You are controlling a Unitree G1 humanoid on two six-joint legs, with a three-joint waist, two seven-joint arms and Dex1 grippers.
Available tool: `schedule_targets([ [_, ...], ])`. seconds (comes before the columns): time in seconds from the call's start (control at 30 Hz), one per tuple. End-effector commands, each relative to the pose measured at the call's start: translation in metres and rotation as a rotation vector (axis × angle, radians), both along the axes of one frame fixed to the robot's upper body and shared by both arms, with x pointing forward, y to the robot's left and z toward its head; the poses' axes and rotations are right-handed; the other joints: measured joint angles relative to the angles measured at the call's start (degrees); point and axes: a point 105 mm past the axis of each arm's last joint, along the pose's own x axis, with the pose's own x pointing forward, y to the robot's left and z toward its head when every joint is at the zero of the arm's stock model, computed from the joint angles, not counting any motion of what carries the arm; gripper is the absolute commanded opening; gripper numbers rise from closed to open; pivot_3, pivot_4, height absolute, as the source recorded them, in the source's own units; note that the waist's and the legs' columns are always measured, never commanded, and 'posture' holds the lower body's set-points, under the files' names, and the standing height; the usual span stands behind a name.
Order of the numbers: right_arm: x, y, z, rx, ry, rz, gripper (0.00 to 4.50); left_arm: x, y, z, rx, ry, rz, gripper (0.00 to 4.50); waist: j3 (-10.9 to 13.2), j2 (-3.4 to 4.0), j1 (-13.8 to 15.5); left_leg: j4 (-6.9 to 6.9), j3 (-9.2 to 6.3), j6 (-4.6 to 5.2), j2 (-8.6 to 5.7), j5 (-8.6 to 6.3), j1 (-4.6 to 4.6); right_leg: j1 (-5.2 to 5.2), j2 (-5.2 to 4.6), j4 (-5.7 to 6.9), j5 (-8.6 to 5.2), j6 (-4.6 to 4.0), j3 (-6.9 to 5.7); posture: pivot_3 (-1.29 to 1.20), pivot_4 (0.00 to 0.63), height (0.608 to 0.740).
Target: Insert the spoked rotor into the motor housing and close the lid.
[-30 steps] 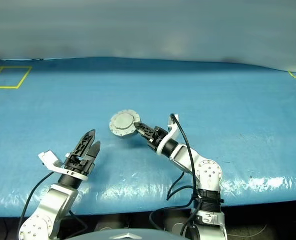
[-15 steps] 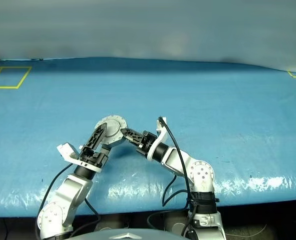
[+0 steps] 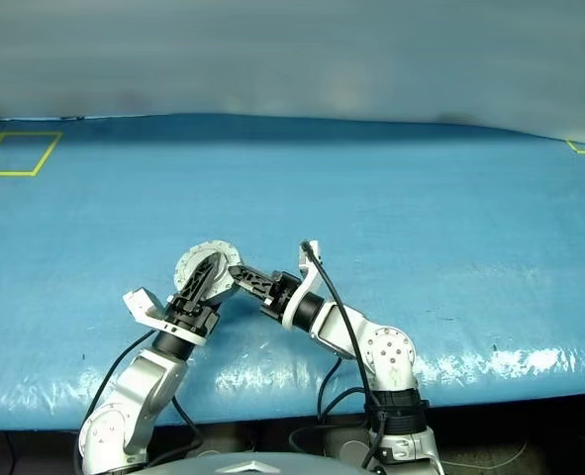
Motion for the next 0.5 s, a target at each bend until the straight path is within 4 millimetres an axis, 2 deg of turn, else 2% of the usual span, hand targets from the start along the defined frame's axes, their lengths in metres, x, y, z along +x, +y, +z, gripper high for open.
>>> schedule_targets([
  [0.03, 0.013, -0.019, 0.012, -0.092, -0.144, -0.097, 2.83, 0.004, 0.007, 0.017, 0.044, -0.047, 0.046, 2.47, 0.0, -0.01, 0.3, 0.06, 0.00, 0.00, -0.01, 0.00, -0.02, 0.02, 0.00, -0.01, 0.02, 0.03, 0.00, 0.00, 0.150, 0.740],
  [0.2, 0.007, -0.033, -0.012, -0.463, -0.366, -0.087, 4.49, 0.029, 0.028, 0.014, 0.163, 0.001, 0.129, 2.47, 0.0, -0.01, 1.2, 0.14, 0.07, -0.01, 0.00, 0.01, -0.02, 0.02, 0.04, 0.03, 0.06, 0.01, -0.03, 0.00, 0.150, 0.740],
  [0.3, 0.004, -0.036, -0.017, -0.614, -0.507, -0.104, 4.50, 0.048, 0.040, 0.010, 0.197, 0.036, 0.163, 2.47, 0.0, 0.00, 1.5, 0.14, 0.12, -0.04, 0.00, 0.02, 0.03, 0.05, 0.06, 0.07, 0.06, 0.00, -0.04, 0.00, 0.150, 0.740],
  [0.43, -0.004, -0.029, -0.015, -0.830, -0.849, -0.098, 4.50, 0.079, 0.050, 0.011, 0.252, 0.047, 0.178, 2.47, 0.0, -0.05, 1.6, 0.21, 0.18, -0.05, -0.04, 0.03, 0.01, 0.03, 0.05, 0.07, 0.10, 0.07, 0.01, 0.00, 0.150, 0.740],
  [0.5, -0.006, -0.028, -0.014, -0.830, -0.908, -0.130, 4.50, 0.093, 0.054, 0.012, 0.275, 0.044, 0.178, 2.47, 0.0, -0.08, 1.7, 0.22, 0.17, -0.06, -0.04, 0.04, 0.00, 0.05, 0.05, 0.04, 0.11, 0.09, 0.01, 0.00, 0.150, 0.740],
])
